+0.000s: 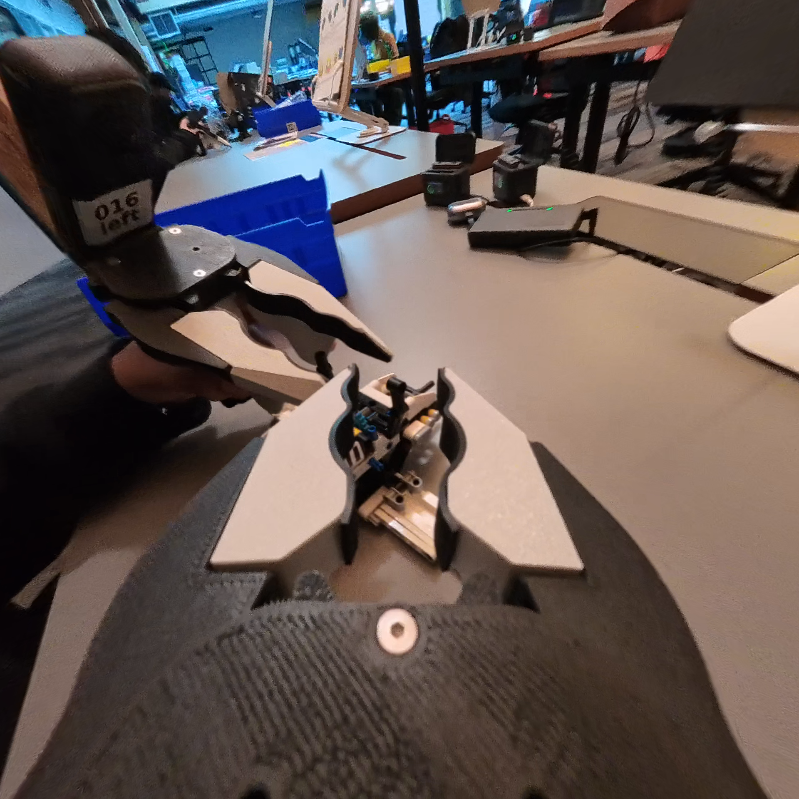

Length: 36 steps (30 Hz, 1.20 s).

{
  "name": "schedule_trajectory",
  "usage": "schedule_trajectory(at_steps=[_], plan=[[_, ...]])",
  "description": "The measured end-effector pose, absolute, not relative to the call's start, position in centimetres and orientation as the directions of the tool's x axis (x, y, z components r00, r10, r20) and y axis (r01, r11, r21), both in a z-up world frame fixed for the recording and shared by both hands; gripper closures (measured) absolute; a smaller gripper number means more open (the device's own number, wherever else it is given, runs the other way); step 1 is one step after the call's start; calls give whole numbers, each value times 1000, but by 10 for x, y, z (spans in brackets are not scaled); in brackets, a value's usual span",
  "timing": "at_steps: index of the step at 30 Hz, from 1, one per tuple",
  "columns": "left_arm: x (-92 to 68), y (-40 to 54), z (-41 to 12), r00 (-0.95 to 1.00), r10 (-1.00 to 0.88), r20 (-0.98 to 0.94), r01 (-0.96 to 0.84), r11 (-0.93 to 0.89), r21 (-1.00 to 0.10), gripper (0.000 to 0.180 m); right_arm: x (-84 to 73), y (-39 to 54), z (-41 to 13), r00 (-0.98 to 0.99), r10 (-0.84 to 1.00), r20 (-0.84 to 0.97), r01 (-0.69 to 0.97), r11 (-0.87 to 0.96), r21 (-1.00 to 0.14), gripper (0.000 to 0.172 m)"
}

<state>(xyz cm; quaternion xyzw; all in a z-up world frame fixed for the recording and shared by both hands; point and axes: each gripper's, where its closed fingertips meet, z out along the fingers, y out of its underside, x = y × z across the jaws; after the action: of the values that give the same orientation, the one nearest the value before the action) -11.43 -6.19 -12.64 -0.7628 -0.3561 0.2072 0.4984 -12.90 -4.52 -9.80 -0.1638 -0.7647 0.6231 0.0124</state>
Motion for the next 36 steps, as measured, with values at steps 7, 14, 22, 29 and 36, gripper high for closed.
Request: schedule_trajectory(at_steps=[7,14,22,29,36], plan=[[-119,-52,-131,712,678,182,412,-193,-891,147,-133,-54,-112,-943,284,-175,244,229,-942,147],[-119,-50,-146,723,655,219,456,-214,-864,155,-133,-60,-126,-944,316,-95,203,329,-922,155],[-117,-50,-148,719,650,247,466,-187,-865,179,-131,-65,-125,-941,306,-142,242,317,-917,165],[-117,-49,-150,706,671,227,459,-189,-868,180,-132,-64,-124,-927,297,-230,312,269,-911,165],[-114,-51,-152,710,693,125,406,-257,-877,180,-136,-66,-97,-909,292,-297,334,87,-939,172]])
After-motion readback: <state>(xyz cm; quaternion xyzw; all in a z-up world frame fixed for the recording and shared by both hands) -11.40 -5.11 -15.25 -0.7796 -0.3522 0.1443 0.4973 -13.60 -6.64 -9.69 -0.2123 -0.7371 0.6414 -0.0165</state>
